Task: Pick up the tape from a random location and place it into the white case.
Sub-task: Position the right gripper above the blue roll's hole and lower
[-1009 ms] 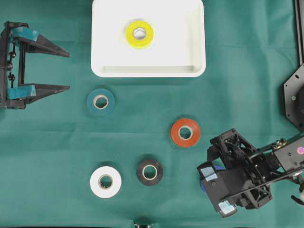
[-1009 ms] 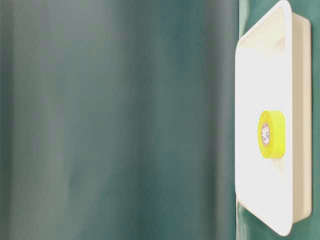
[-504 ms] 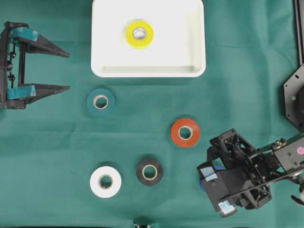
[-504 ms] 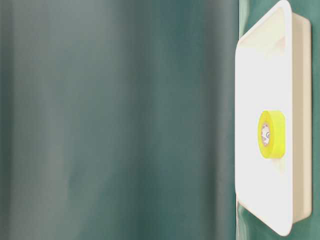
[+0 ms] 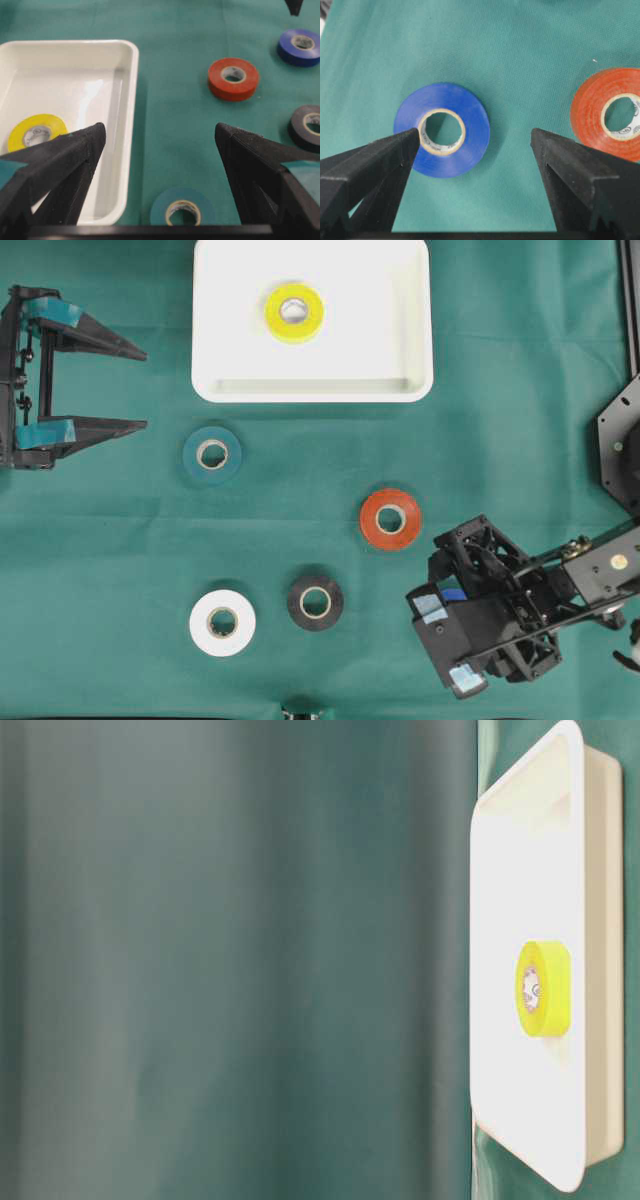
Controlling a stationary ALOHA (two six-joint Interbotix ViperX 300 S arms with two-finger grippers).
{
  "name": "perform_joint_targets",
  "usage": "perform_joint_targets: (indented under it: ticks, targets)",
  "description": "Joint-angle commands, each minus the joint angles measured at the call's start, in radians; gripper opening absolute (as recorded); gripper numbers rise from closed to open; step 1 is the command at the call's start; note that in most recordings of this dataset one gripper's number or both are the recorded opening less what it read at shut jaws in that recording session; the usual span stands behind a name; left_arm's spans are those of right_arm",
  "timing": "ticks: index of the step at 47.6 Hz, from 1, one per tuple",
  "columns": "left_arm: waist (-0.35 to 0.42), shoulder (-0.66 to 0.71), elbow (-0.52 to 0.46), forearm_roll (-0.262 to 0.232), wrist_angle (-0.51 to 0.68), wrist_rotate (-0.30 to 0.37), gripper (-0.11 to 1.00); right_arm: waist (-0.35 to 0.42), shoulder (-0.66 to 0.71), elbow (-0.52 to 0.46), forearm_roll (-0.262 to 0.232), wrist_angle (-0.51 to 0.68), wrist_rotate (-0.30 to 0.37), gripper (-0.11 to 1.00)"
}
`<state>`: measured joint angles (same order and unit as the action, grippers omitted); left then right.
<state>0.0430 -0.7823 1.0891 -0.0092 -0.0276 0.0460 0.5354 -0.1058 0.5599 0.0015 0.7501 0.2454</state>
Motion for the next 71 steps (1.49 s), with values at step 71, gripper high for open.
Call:
perform_joint_targets:
  ticks: [71]
  targets:
    - [0.003,0.002,-0.017,-0.002,-0.003,0.0,0.98,-0.006,0.178,0.1,0.0,-0.247,0.067,0.92]
